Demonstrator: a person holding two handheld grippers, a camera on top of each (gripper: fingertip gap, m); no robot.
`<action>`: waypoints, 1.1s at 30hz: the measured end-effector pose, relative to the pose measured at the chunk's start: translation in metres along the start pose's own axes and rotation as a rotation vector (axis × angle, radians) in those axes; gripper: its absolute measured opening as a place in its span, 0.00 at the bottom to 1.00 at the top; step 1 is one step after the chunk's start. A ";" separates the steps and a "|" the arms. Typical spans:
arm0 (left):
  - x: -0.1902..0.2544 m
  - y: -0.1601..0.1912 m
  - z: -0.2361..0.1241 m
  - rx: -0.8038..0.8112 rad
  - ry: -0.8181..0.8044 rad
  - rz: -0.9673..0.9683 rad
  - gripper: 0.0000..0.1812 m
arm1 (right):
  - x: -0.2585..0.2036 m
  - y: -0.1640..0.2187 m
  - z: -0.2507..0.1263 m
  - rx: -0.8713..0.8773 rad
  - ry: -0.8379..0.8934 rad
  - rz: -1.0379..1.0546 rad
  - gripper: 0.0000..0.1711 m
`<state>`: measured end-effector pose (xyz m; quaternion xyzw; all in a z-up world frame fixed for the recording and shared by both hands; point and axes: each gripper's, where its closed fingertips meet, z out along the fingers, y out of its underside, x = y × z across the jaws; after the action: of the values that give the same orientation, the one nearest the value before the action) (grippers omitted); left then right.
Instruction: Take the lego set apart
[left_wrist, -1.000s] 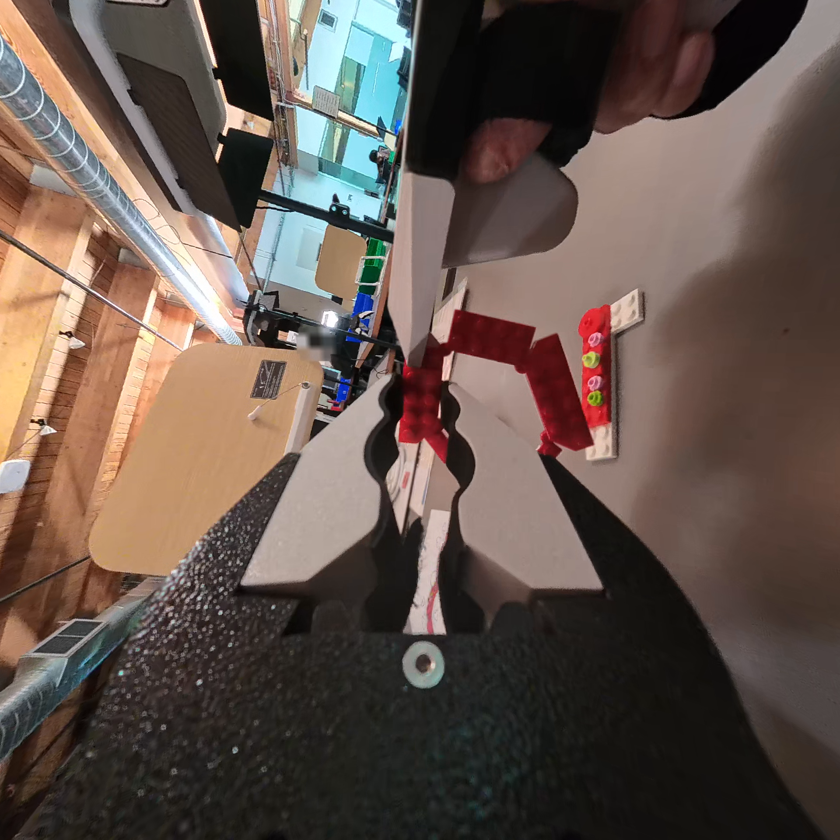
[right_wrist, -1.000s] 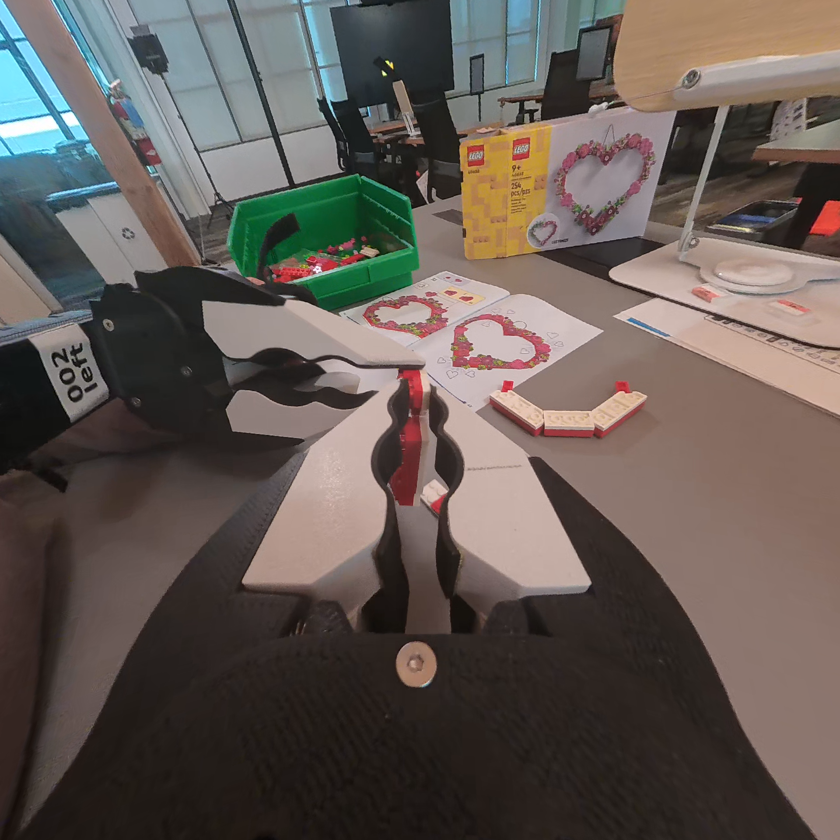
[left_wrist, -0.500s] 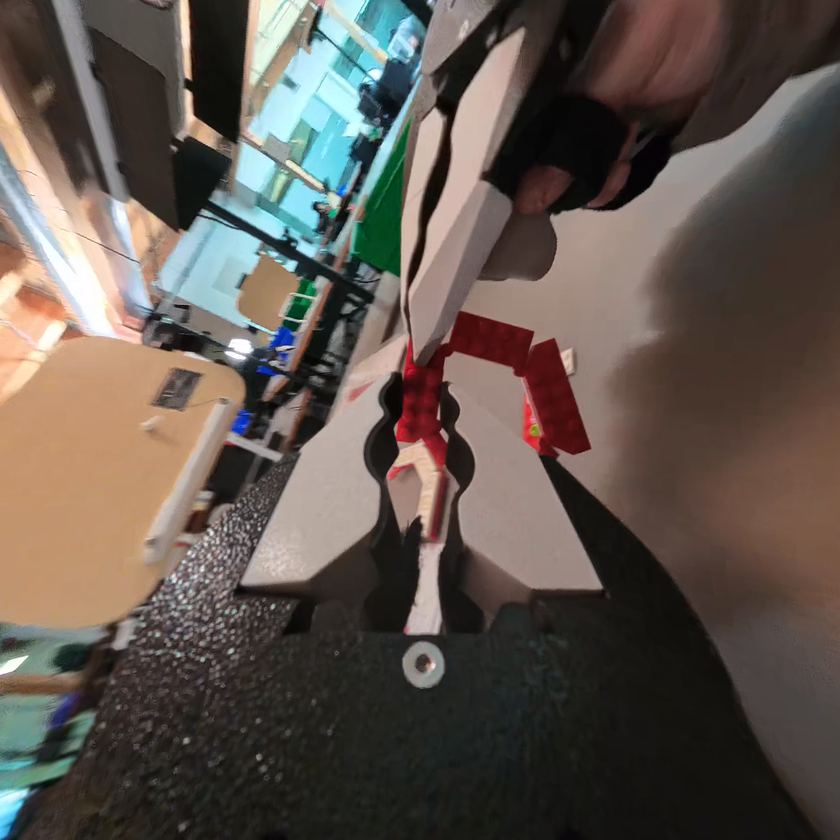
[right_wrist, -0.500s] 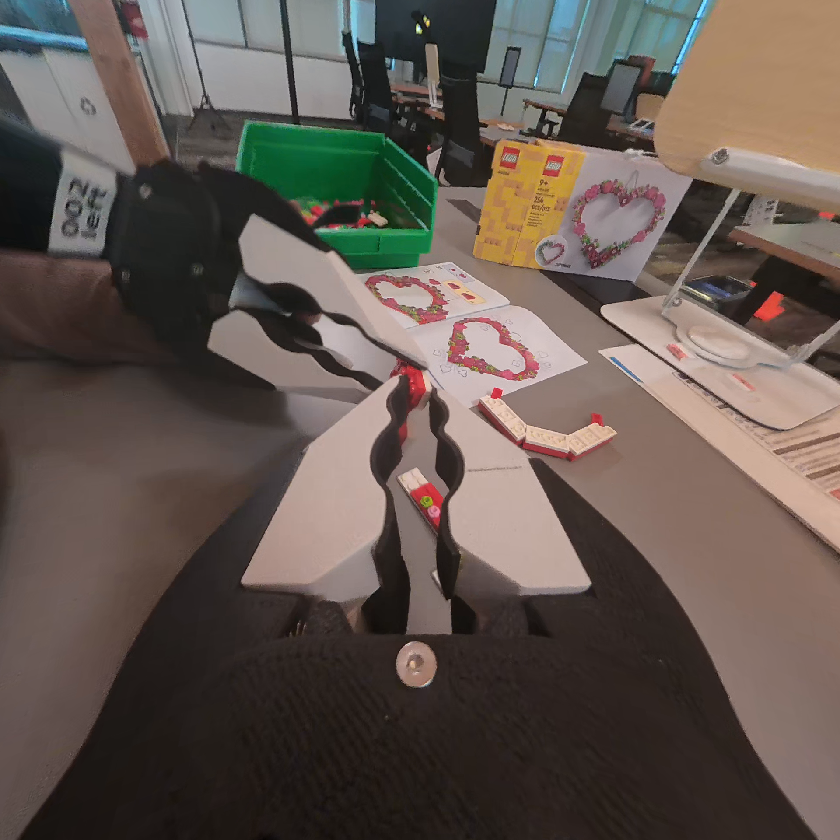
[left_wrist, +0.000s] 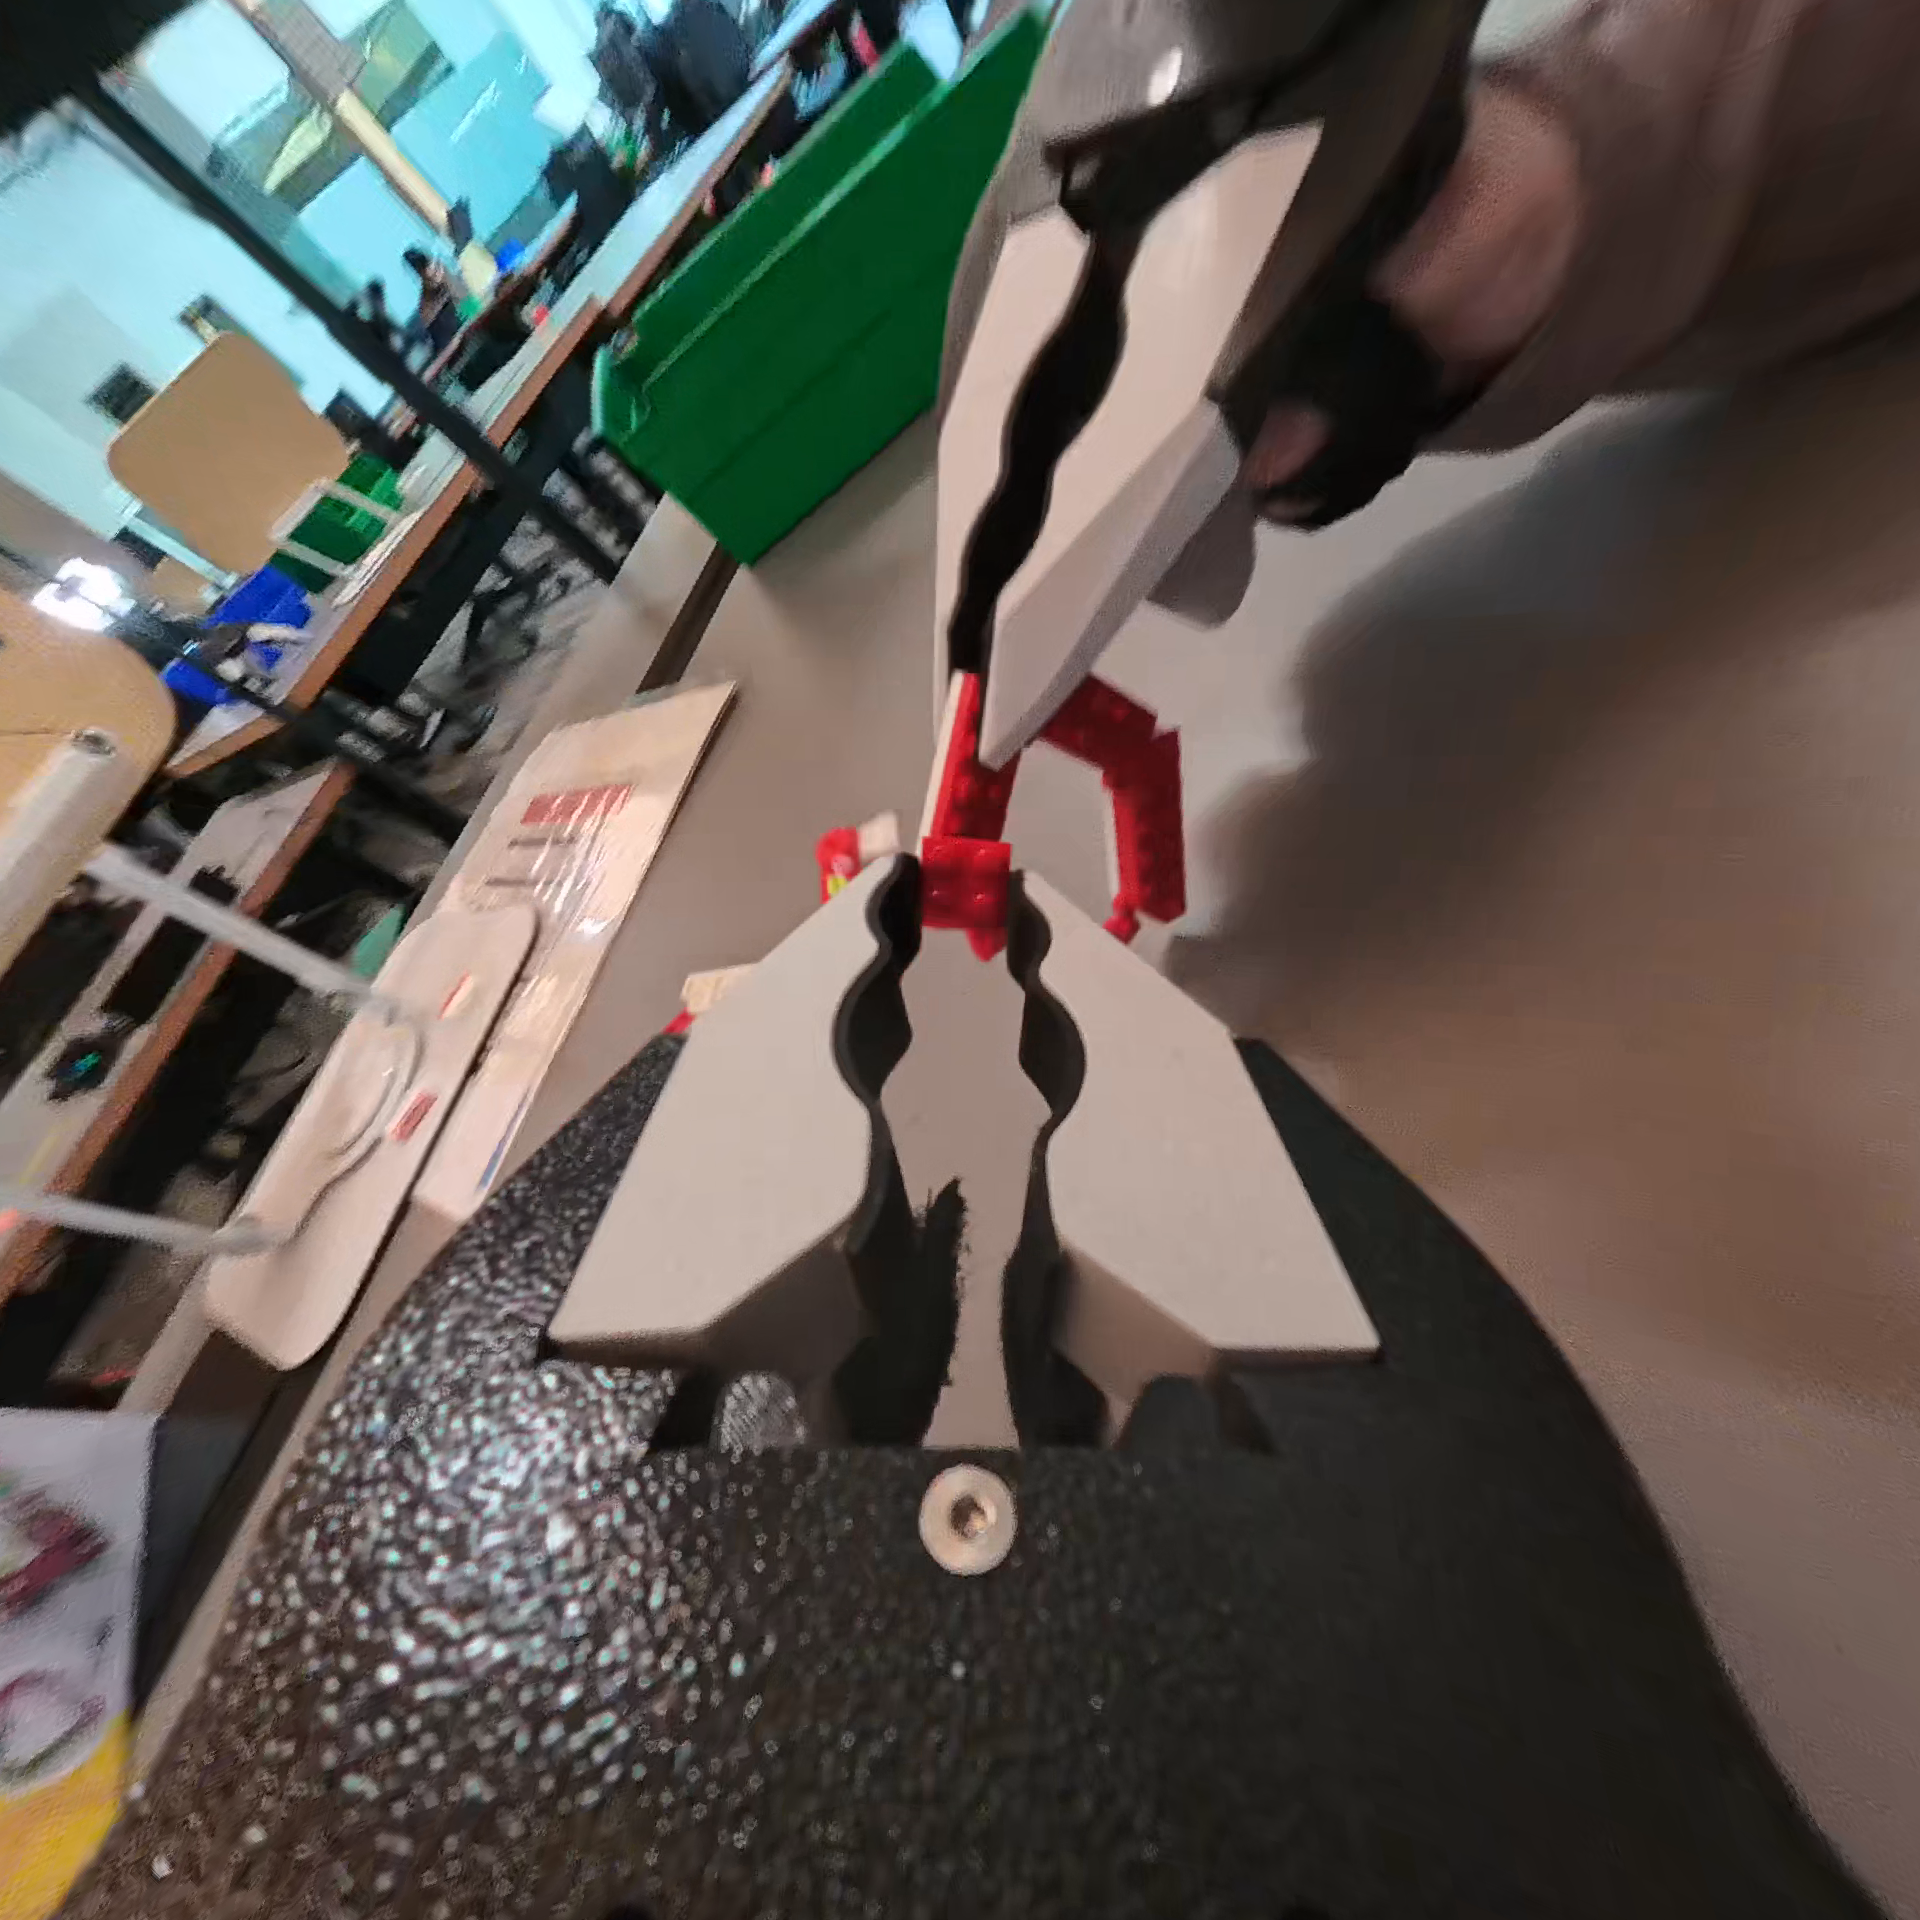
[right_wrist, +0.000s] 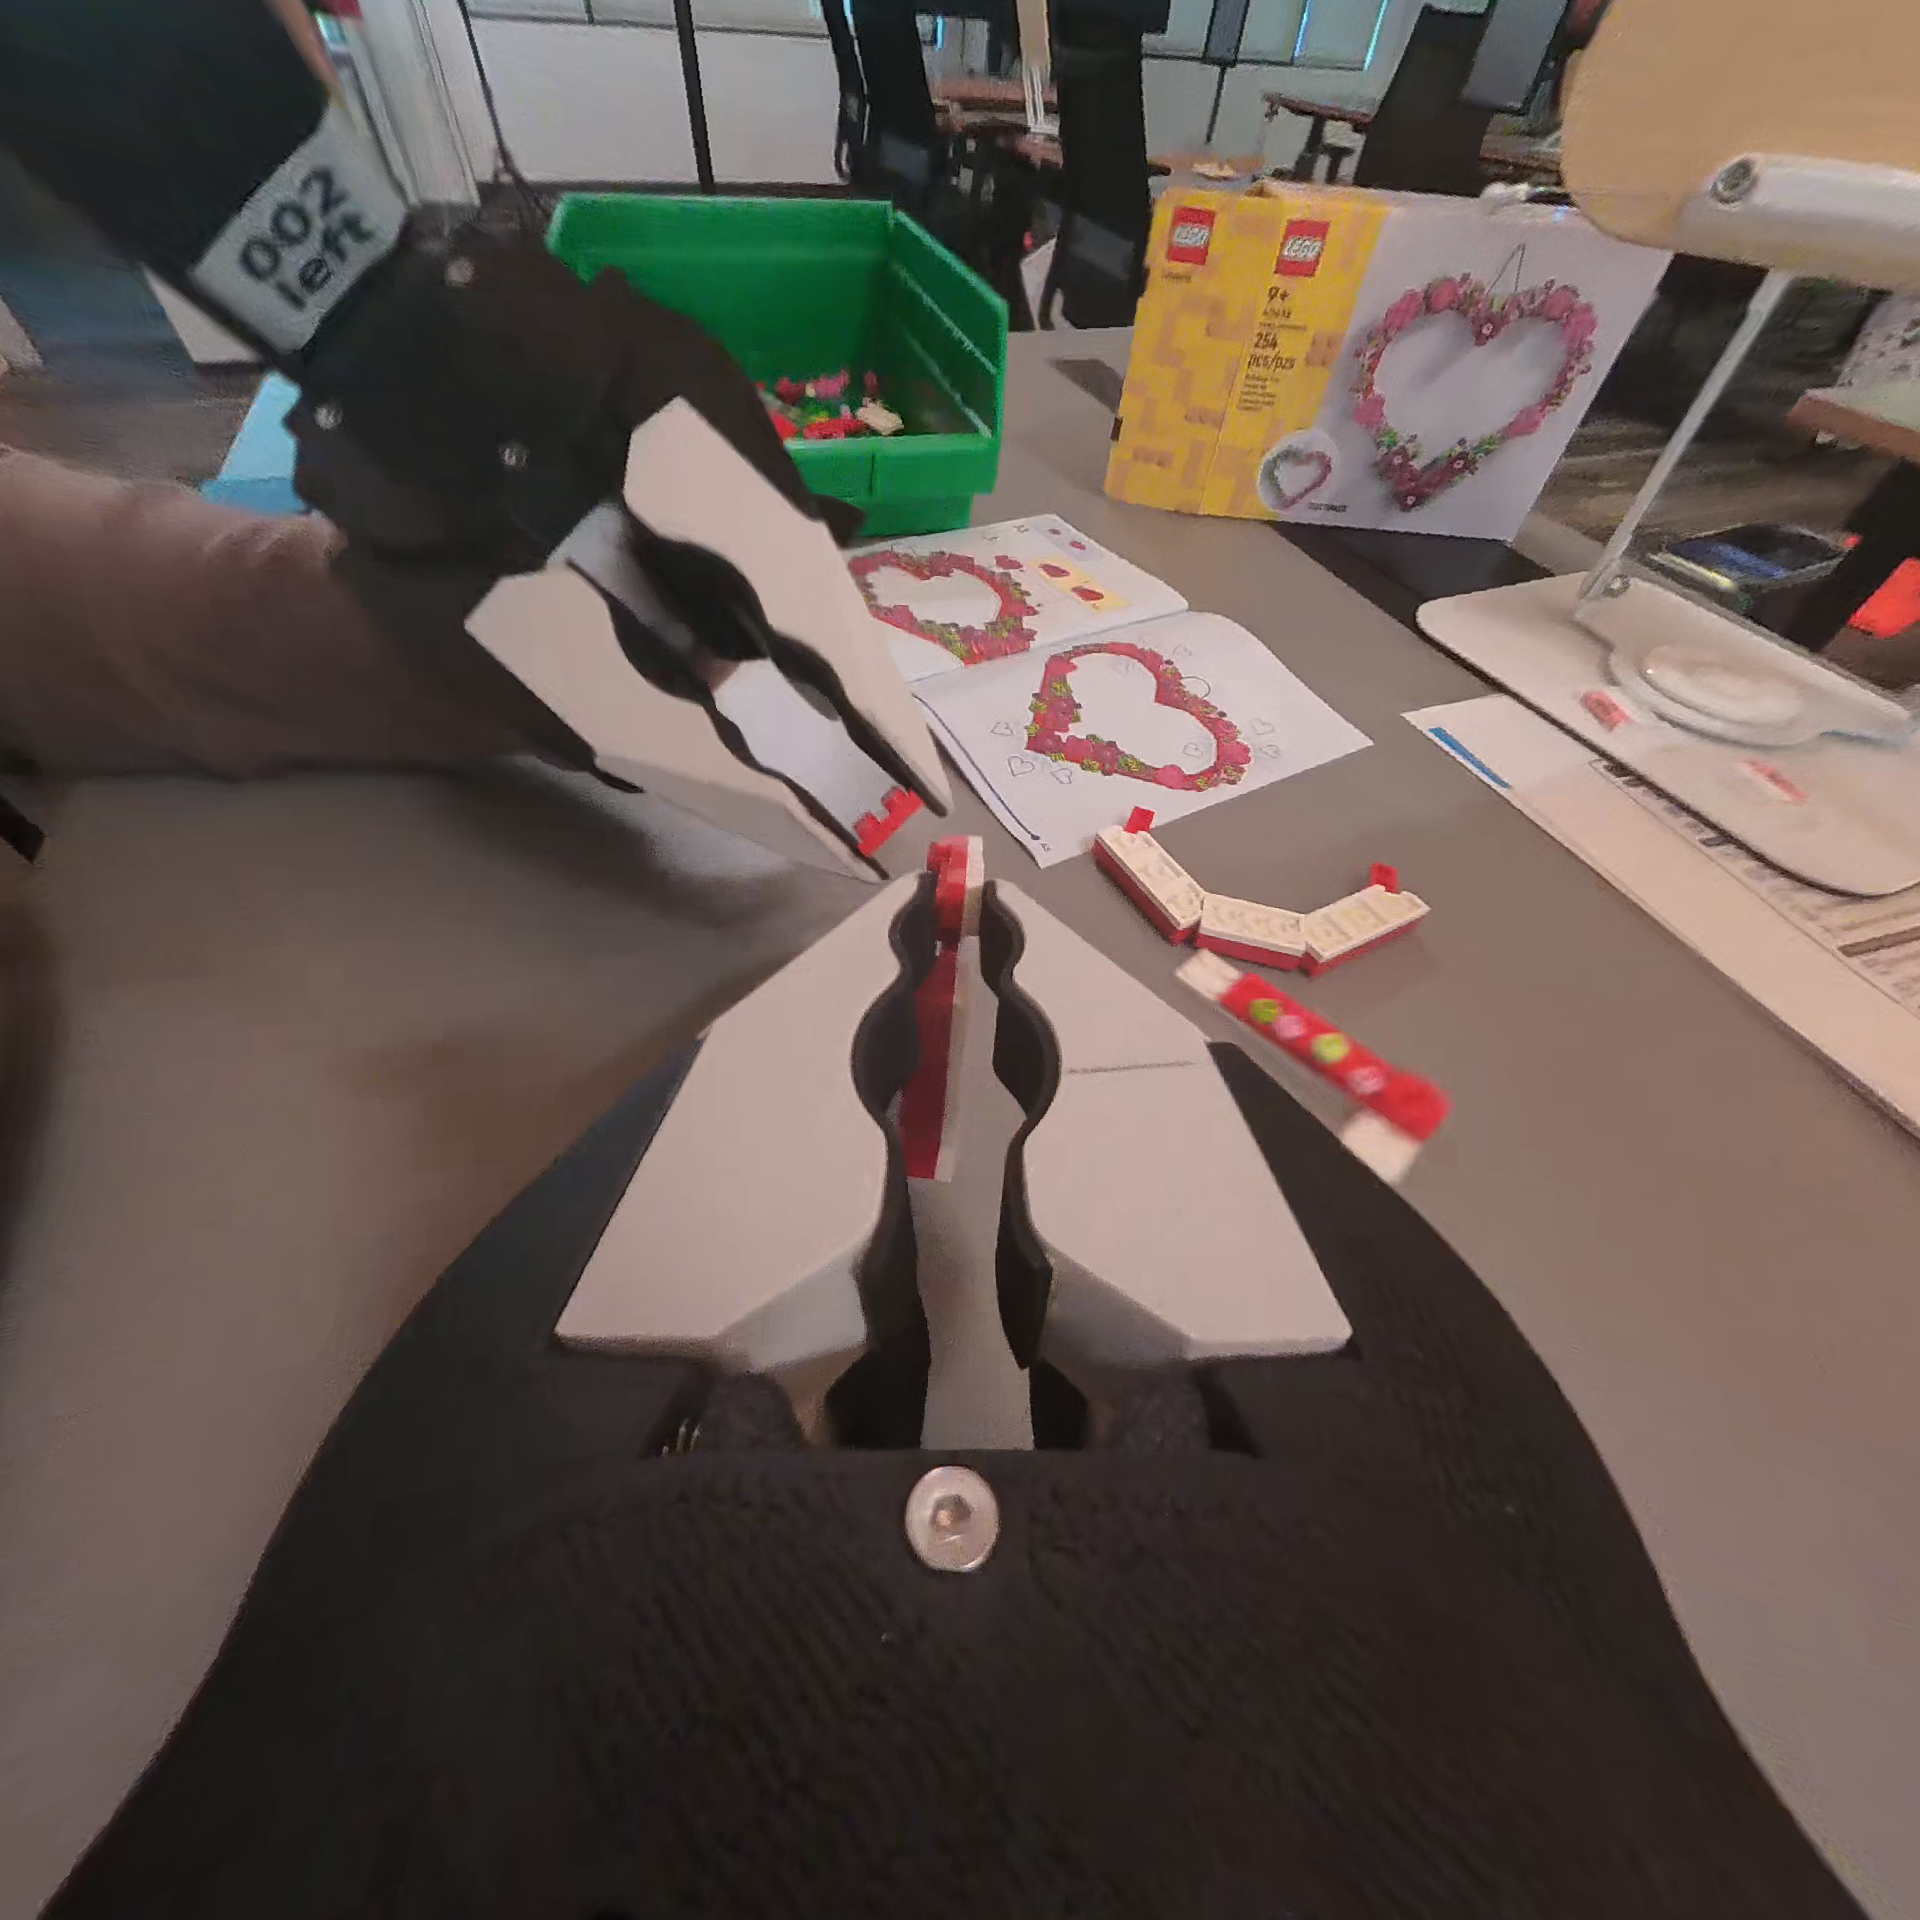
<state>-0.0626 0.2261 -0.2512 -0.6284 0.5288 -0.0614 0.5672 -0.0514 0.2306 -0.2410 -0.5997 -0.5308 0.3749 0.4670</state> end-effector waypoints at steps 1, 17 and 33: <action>-0.001 0.005 0.002 -0.036 -0.016 0.010 0.08 | 0.002 0.001 0.000 -0.001 0.008 0.008 0.03; -0.009 0.020 0.005 -0.141 -0.086 0.010 0.08 | 0.005 0.004 0.003 0.023 -0.022 0.144 0.04; -0.137 0.018 -0.116 -0.053 -0.617 -0.110 0.08 | 0.027 -0.036 -0.029 0.300 0.075 0.182 0.03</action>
<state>-0.2109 0.2552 -0.1535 -0.6597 0.2986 0.1155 0.6800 -0.0297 0.2521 -0.1973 -0.5824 -0.3947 0.4680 0.5349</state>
